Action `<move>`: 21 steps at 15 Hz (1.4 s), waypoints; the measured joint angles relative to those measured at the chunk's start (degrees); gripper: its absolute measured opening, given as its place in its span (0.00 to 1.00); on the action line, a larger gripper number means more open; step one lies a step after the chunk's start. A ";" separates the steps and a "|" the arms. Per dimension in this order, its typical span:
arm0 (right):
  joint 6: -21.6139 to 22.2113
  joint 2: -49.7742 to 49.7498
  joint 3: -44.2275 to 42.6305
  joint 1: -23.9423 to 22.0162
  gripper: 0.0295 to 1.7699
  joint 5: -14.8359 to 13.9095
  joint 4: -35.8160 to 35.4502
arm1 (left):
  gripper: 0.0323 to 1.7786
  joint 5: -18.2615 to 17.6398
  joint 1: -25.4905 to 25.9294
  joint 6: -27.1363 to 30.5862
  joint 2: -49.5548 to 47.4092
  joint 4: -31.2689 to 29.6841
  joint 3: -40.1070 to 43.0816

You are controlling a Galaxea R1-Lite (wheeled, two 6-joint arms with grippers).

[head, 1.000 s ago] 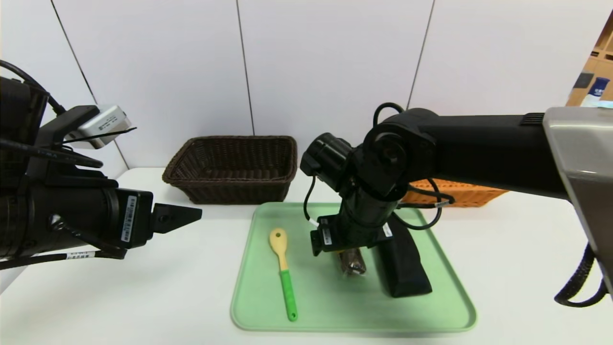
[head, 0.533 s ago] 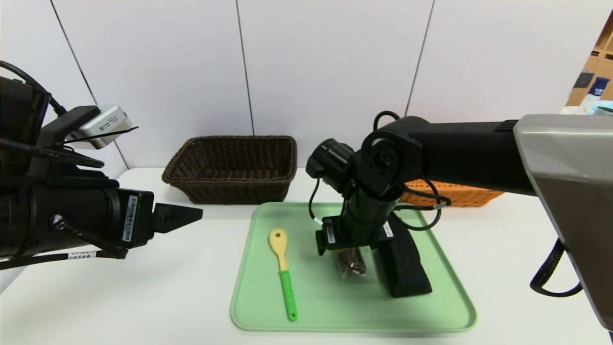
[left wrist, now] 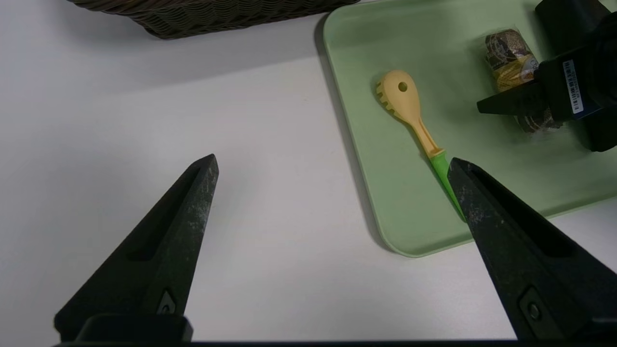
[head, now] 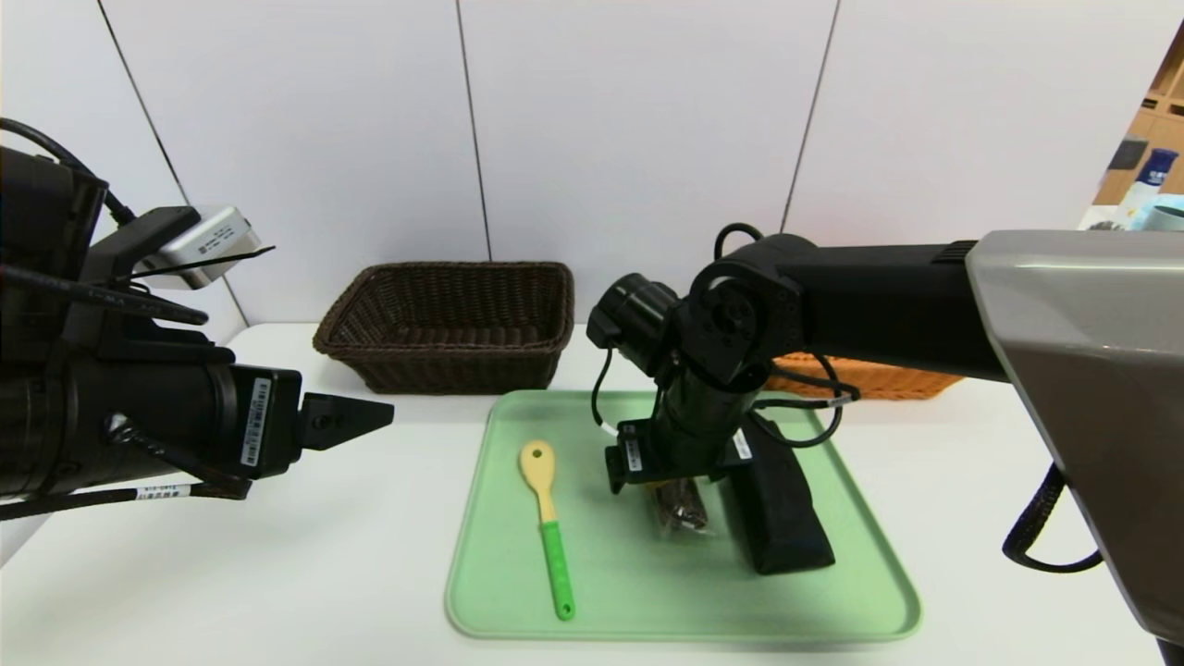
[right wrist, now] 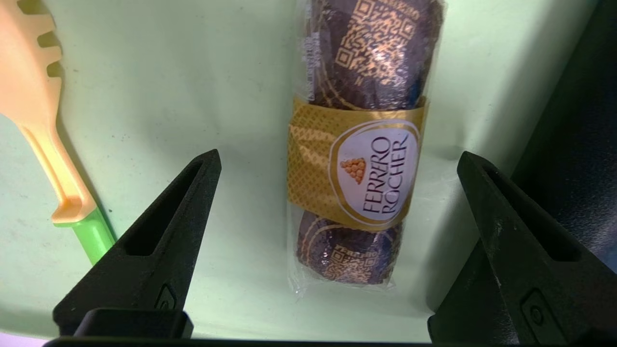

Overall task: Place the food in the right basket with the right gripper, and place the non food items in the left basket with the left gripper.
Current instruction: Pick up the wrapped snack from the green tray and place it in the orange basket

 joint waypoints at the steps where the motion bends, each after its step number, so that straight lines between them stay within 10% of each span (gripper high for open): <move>1: -0.11 0.04 0.00 -0.06 0.79 0.05 0.00 | 0.95 0.02 0.00 0.00 0.00 -0.02 -0.02; 6: -0.44 0.21 0.00 0.00 0.43 0.20 0.17 | 0.95 0.00 -0.05 0.10 -0.12 -0.02 -0.33; 8: -0.55 0.21 -0.06 -0.06 0.11 0.20 0.44 | 0.95 0.02 -0.05 0.07 -0.33 0.00 -0.41; 21: -5.02 -7.57 0.05 1.33 0.11 -0.44 -0.35 | 0.95 0.00 -0.05 0.05 -0.67 0.00 -0.34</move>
